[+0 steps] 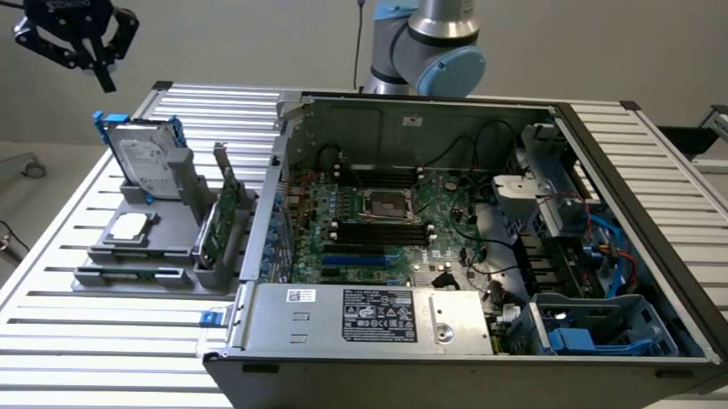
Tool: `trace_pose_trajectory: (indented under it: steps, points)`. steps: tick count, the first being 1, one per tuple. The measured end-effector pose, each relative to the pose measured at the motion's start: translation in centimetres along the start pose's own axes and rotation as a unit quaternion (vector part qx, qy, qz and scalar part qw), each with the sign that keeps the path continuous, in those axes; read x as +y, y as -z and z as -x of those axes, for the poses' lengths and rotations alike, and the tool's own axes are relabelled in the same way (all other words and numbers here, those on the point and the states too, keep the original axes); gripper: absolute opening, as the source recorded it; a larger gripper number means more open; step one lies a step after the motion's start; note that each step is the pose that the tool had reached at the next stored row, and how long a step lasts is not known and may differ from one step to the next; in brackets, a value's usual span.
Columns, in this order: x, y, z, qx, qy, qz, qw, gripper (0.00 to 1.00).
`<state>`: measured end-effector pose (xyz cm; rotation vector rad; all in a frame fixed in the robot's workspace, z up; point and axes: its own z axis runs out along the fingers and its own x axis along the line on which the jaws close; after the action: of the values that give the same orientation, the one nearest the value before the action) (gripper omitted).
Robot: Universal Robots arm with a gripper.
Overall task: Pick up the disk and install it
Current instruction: 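Pick up the disk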
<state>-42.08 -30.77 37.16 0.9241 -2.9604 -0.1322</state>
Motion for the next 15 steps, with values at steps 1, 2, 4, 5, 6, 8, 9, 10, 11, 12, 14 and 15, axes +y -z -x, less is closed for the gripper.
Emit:
trace_pose_trajectory:
  steps: [1, 2, 4, 5, 6, 8, 9, 10, 11, 12, 14, 15]
  points:
    - [0.00, 0.00, 0.00, 0.0009, 0.009, -0.0002, 1.0000, 0.11]
    - [0.00, 0.00, 0.00, 0.0019, 0.018, -0.0004, 0.9998, 0.11]
    - [0.00, 0.00, 0.00, 0.0038, 0.037, -0.0010, 0.9993, 0.11]
    - [0.00, 0.00, 0.00, 0.0048, 0.045, -0.0012, 0.9990, 0.11]
    - [0.00, 0.00, 0.00, 0.0057, 0.054, -0.0016, 0.9985, 0.11]
    - [0.00, 0.00, 0.00, 0.0078, 0.072, -0.0022, 0.9974, 0.11]
    - [0.01, 0.00, 0.00, 0.0088, 0.081, -0.0025, 0.9967, 0.11]
    - [0.00, 0.00, 0.00, 0.0098, 0.090, -0.0029, 0.9959, 0.11]
    - [0.00, 0.00, 0.00, 0.0108, 0.099, -0.0032, 0.9950, 0.11]
    - [0.00, 0.00, 0.00, 0.0118, 0.108, -0.0035, 0.9941, 0.11]
    - [0.01, 0.00, 0.00, 0.0137, 0.126, -0.0041, 0.9919, 0.11]
    - [0.01, 0.00, 0.00, 0.0147, 0.135, -0.0044, 0.9907, 0.11]
